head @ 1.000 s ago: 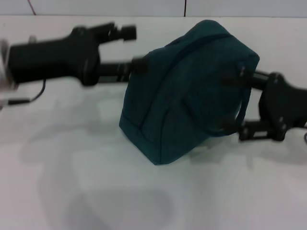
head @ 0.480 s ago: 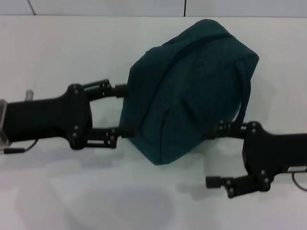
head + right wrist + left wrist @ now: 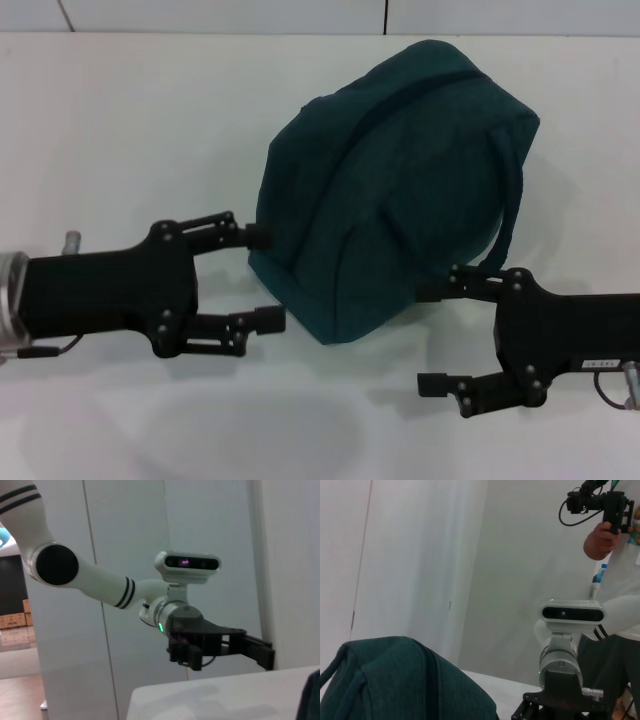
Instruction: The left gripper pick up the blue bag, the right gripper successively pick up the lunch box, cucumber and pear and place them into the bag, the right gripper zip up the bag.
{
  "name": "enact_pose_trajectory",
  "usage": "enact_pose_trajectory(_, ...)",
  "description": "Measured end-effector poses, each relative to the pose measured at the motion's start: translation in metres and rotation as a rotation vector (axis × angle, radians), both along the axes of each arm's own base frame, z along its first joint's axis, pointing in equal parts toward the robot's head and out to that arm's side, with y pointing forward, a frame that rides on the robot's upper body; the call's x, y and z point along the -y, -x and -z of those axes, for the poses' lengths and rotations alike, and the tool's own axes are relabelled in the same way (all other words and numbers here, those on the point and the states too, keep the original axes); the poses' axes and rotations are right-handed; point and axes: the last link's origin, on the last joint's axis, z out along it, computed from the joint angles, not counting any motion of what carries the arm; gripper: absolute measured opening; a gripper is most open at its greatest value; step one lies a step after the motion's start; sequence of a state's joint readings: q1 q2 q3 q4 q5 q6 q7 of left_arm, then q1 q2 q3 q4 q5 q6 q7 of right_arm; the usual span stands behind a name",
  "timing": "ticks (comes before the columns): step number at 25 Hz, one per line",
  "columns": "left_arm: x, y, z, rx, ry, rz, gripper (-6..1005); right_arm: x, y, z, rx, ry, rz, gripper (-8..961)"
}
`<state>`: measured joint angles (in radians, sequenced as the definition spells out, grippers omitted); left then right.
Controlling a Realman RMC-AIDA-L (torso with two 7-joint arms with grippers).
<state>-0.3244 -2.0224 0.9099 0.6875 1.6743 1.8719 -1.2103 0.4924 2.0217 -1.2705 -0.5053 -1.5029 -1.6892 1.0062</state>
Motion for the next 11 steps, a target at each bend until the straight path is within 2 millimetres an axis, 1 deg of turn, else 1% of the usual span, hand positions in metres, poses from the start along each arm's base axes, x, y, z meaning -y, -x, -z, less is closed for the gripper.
enact_pose_trajectory(11,0.0059,0.0018,0.0048,-0.004,0.036,-0.010,871,-0.0037,0.0010,0.0006,-0.002,-0.020,0.011,885)
